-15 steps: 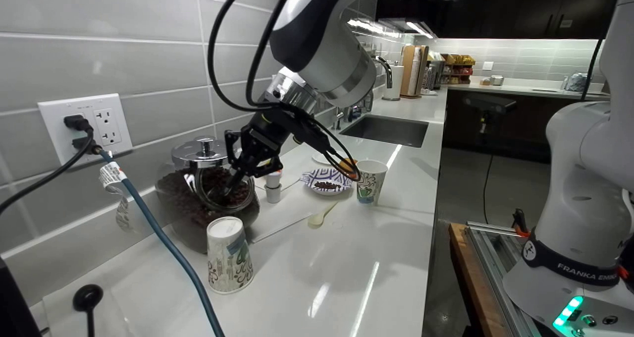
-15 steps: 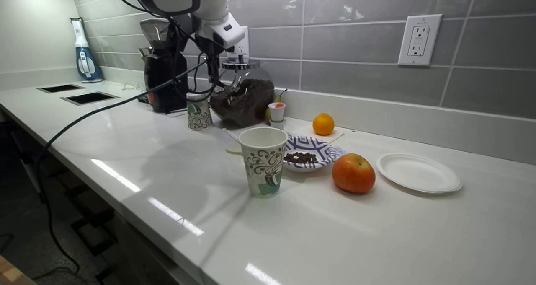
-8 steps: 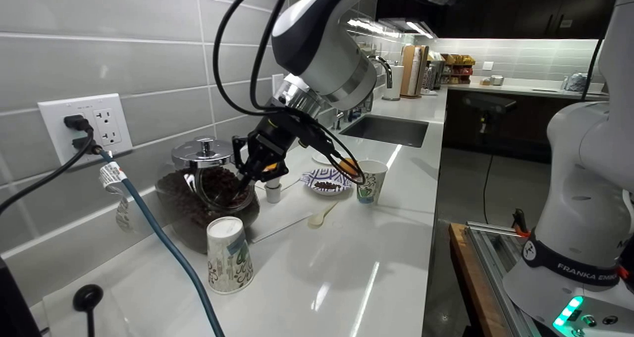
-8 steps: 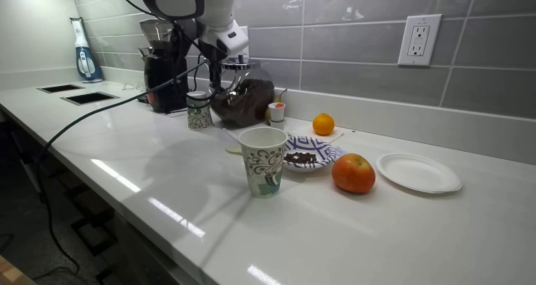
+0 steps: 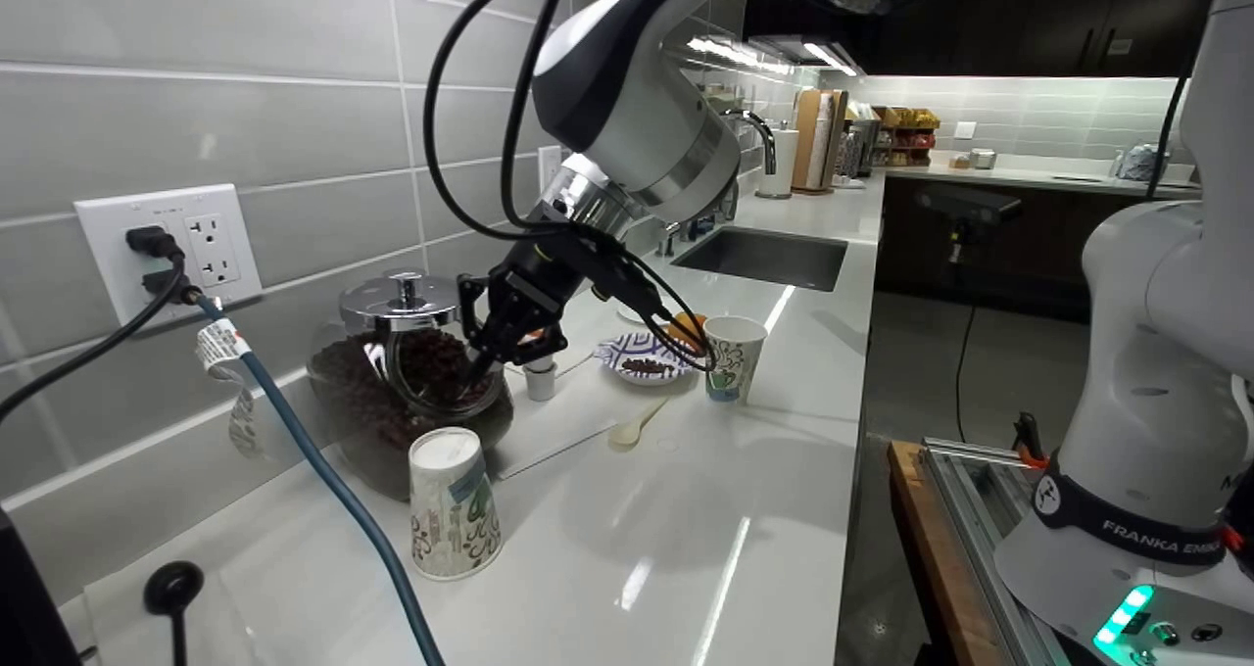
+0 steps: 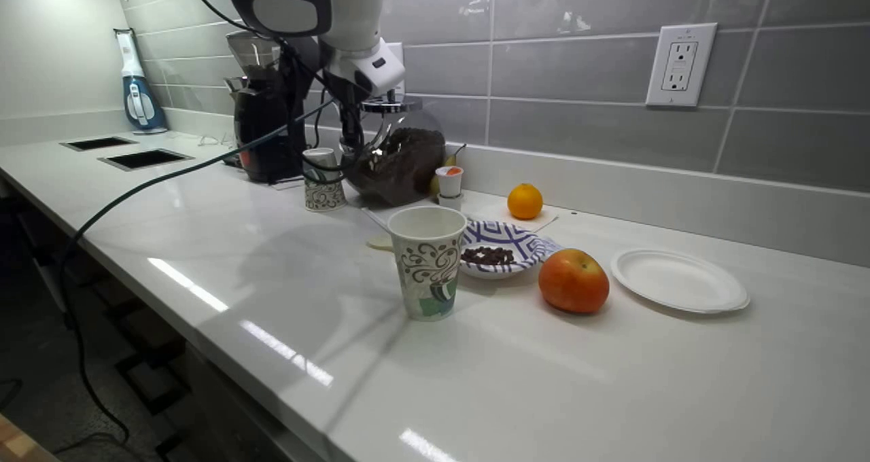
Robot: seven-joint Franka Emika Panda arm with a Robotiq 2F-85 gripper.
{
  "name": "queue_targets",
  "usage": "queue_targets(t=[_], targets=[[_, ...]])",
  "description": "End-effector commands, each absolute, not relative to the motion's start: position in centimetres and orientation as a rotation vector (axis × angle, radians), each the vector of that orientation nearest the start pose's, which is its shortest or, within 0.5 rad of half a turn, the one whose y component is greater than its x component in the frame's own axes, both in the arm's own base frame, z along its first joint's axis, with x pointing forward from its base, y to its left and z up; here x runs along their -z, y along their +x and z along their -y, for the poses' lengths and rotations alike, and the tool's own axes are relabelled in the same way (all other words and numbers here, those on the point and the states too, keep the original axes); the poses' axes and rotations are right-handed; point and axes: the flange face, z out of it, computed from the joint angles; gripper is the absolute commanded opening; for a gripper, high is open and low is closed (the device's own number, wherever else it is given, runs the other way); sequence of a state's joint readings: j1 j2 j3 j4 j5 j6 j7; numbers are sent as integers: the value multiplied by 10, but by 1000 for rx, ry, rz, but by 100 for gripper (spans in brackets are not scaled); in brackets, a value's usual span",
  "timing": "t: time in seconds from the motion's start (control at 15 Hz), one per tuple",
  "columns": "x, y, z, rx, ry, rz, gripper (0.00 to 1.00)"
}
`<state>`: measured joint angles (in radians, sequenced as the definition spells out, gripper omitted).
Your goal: Scoop some of the contents in the jar and pour them in the bowl
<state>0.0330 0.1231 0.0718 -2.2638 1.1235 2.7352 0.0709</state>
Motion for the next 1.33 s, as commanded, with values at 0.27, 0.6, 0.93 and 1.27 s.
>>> queue_targets(t=[0.27, 0.6, 0.93, 1.27], targets=[[-325, 551, -22, 351, -2220, -1029, 2], [-330, 545, -22, 407, -2233, -966, 2], [-333, 534, -18, 435, -2211, -941, 2], [-333, 519, -14, 452, -2191, -919, 2]])
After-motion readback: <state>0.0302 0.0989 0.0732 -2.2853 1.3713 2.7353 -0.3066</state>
